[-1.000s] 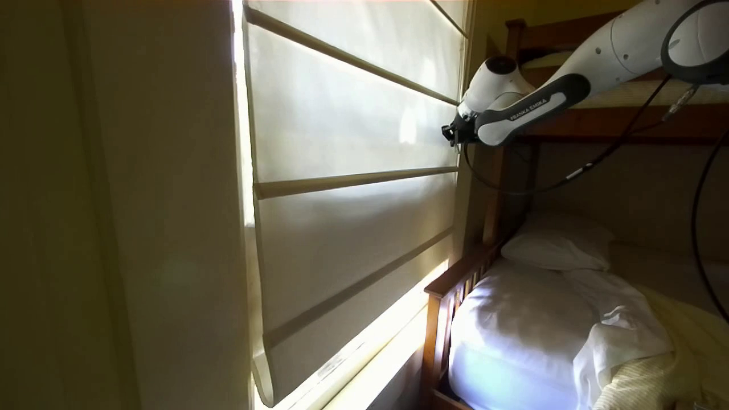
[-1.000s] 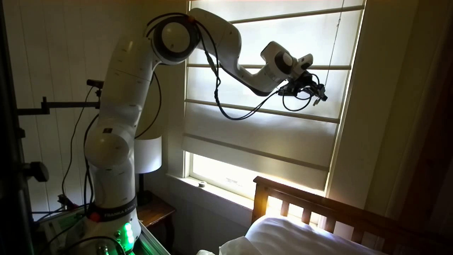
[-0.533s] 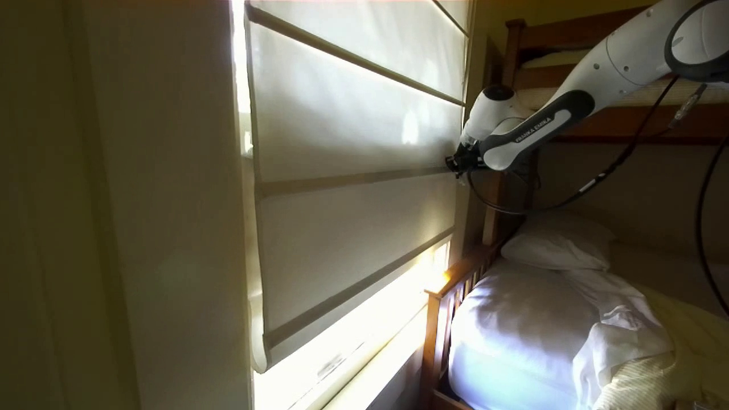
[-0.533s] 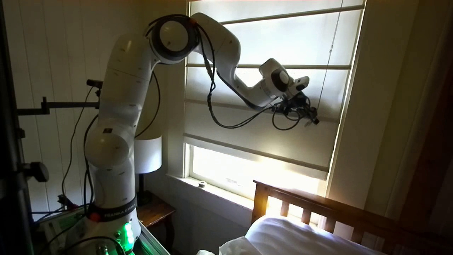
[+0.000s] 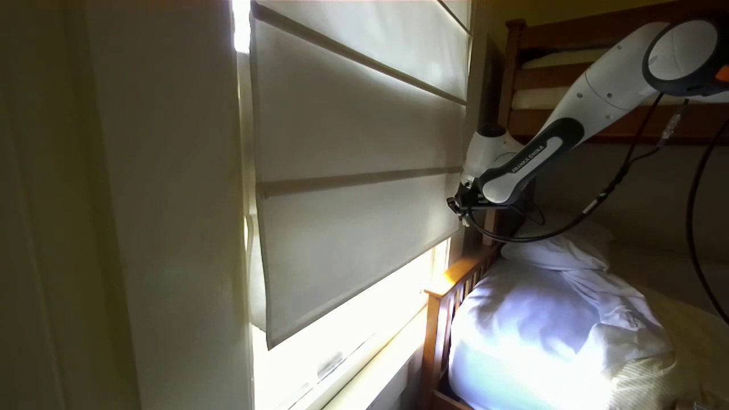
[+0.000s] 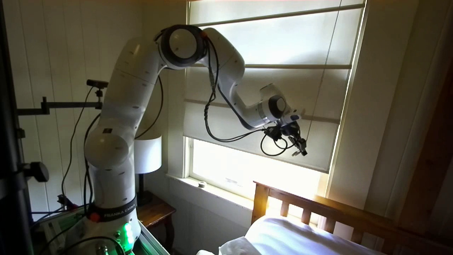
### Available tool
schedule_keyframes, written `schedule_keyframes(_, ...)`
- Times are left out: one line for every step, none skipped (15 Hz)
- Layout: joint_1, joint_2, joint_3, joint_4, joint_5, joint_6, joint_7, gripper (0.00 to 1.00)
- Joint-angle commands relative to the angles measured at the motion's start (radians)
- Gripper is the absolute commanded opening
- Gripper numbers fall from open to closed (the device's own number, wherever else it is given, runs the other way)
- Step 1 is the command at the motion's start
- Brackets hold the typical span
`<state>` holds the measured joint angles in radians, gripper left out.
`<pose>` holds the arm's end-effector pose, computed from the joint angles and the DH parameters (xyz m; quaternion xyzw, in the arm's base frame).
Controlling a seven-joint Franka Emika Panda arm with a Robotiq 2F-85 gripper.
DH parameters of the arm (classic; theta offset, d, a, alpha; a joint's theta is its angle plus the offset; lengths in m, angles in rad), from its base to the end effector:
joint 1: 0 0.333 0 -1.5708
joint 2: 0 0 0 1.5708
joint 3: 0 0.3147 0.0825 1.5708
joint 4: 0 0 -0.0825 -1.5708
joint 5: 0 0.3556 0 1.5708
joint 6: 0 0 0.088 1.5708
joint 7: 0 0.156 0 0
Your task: Slightly open the window blinds
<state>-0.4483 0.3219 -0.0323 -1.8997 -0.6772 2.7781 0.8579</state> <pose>0.5974 -0.2909 0.3649 0.8767 -0.3516 0.2915 0.1513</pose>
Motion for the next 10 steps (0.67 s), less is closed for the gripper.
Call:
schedule_keyframes(-0.005, 0.015, 0.007, -0.003, 0.02, 0.0, -0.008, 0.02)
schedule_keyframes(0.106, 0.024, -0.112, -0.011, 0.114, 0.02, -0.067, 0.02)
schedule_keyframes(0.105, 0.029, -0.112, -0.011, 0.117, 0.02, -0.068, 0.02)
schedule_keyframes(0.105, 0.029, -0.112, -0.011, 0.119, 0.02, -0.068, 0.02)
schedule_keyframes(0.105, 0.029, -0.112, -0.011, 0.121, 0.02, -0.068, 0.02)
schedule_keyframes(0.105, 0.029, -0.112, -0.011, 0.121, 0.02, -0.068, 0.0)
schedule_keyframes(0.03, 0.027, -0.034, -0.004, 0.011, 0.015, 0.023, 0.0)
schedule_keyframes(0.041, 0.055, -0.045, 0.024, 0.041, -0.012, -0.002, 0.0)
schedule_keyframes(0.107, 0.107, -0.114, 0.051, 0.195, -0.01, -0.128, 0.0)
schedule_keyframes(0.102, 0.142, -0.111, 0.072, 0.257, -0.014, -0.173, 0.0)
